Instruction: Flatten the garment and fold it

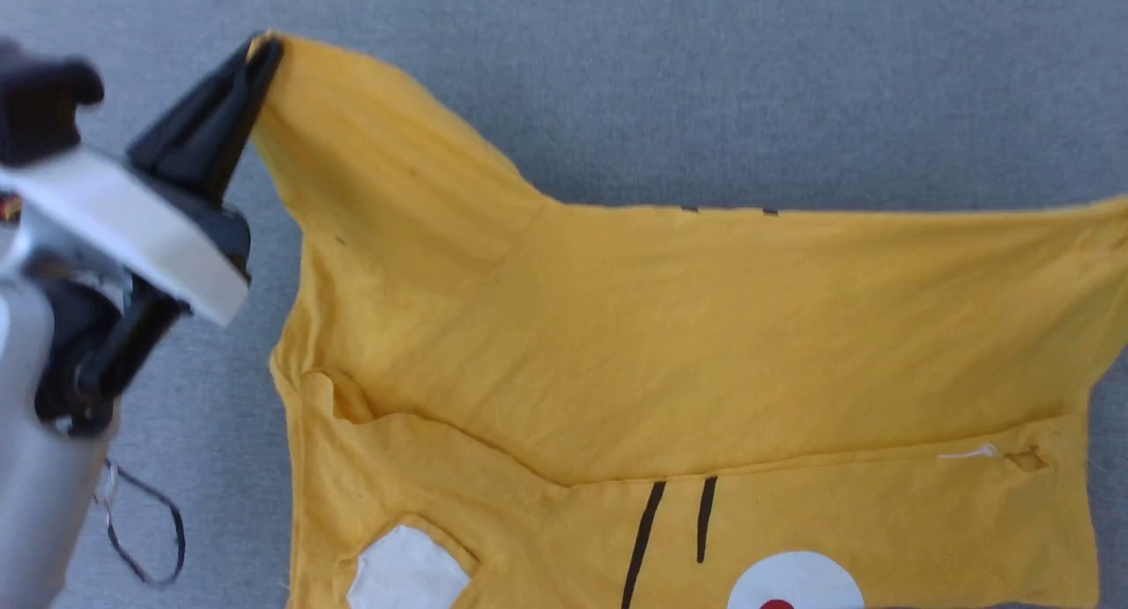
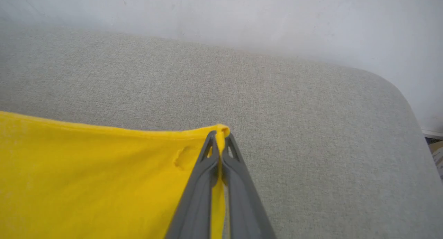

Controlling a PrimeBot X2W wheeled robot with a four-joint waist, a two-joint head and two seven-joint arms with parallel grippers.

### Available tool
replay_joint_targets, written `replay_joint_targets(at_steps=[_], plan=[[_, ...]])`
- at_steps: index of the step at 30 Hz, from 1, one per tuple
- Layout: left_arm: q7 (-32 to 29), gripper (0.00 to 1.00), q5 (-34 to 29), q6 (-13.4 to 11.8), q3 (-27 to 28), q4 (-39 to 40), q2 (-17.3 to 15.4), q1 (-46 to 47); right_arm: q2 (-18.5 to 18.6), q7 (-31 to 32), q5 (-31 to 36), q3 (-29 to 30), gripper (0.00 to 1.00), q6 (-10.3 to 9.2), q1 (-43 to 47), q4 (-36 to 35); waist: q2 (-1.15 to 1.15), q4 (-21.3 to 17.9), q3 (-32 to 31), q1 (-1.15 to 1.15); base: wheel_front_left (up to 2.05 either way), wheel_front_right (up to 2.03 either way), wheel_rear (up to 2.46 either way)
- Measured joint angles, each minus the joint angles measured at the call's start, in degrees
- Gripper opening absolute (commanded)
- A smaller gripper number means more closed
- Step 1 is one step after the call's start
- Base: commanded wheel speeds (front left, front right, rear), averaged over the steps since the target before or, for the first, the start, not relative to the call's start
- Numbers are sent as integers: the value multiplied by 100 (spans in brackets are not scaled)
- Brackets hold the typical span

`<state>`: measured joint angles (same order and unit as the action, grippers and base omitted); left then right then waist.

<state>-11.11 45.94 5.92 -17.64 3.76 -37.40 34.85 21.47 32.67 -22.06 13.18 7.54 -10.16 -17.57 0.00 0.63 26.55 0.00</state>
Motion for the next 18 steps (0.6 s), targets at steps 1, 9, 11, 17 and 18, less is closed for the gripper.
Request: replay_joint_targets(at_steps=[1, 9, 11, 17, 18], plan=[[103, 0, 8, -2, 48, 103, -16, -178, -37, -57, 0, 35, 0, 1, 131, -30, 0, 9, -77, 0, 0, 0, 0], [606, 0, 55, -420, 258, 996, -129, -1939, -465, -352, -20, 193, 0, 0, 1226, -148, 0, 91, -668, -1, 0, 0, 0], [673, 0, 48, -534, 253, 1106, -154, -2369, -582, -423, -33, 187, 0, 0, 1451, -104, 0, 115, -797, -1, 0, 0, 0], [883, 0, 246, -761, 234, 1260, -33, -3546, -848, -623, -96, 160, 0, 0, 2012, 121, 0, 177, -1116, -2, 0, 0, 0], [910, 0, 289, -783, 219, 1252, -8, -3703, -884, -660, -101, 156, 0, 0, 2094, 174, 0, 186, -1153, -1, 0, 0, 0]])
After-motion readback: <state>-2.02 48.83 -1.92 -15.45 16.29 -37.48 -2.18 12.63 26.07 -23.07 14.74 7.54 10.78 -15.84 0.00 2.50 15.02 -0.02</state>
